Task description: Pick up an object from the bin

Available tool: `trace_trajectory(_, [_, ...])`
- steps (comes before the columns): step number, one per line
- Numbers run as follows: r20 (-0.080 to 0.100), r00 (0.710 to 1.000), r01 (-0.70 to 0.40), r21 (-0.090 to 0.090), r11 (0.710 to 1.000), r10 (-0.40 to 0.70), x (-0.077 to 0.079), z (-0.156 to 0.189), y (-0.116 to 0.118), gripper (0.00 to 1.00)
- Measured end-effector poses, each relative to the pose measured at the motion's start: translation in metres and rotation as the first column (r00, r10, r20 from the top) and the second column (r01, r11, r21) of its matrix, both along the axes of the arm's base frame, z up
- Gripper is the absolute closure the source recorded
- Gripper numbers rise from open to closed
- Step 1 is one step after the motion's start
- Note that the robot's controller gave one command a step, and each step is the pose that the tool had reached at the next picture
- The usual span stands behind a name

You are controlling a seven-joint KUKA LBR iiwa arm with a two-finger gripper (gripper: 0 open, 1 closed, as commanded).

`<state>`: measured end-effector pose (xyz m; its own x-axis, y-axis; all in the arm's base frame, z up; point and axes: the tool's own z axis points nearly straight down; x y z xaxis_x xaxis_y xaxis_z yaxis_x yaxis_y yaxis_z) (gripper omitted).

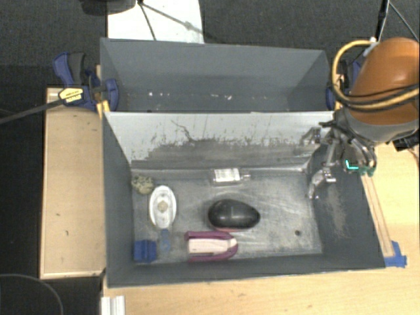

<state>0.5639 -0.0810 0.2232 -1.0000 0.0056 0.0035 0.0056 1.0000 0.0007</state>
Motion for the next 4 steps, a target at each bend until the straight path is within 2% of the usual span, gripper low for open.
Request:
trace_trajectory(1, [0.011, 0.953, 0.303, 0.002, 0.953, -0.303, -0.054, -0.151, 0.071, 0.00])
trace_trajectory(2, [0.016, 0.942, 0.336, 0.006, 0.942, -0.336, -0.065, -0.150, 0.159, 0.00])
trace_trajectory(3, [0.007, 0.874, 0.486, 0.001, 0.874, -0.486, -0.080, -0.123, 0.151, 0.00])
trace_trajectory(4, [0.010, 0.848, 0.530, 0.003, 0.848, -0.530, -0.083, -0.150, 0.153, 0.00])
